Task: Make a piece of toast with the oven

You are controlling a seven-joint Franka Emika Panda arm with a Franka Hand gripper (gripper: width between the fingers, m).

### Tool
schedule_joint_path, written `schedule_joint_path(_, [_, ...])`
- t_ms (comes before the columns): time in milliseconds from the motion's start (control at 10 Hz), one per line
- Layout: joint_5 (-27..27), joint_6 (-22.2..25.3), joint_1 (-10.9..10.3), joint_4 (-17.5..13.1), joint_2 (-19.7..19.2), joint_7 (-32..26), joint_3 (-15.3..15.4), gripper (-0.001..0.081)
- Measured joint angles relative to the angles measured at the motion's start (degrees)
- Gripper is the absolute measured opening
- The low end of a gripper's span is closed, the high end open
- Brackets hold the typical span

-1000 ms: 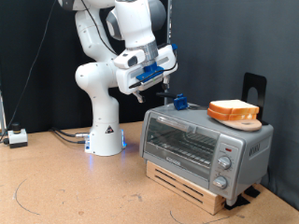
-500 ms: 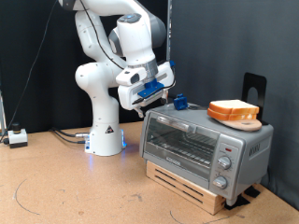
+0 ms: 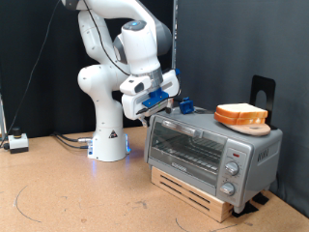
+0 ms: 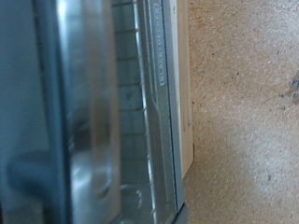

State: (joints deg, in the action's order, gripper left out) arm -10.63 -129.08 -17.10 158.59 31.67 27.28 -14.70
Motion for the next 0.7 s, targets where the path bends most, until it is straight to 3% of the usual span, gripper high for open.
schedule_joint_path(500, [-0.4,-4.4,-0.6,0.1,-4.3,0.0,0.3,0.0809])
schedule_joint_path(700, [1.4,-4.6,0.6,-0.4,-4.9,0.1,0.1,0.0809])
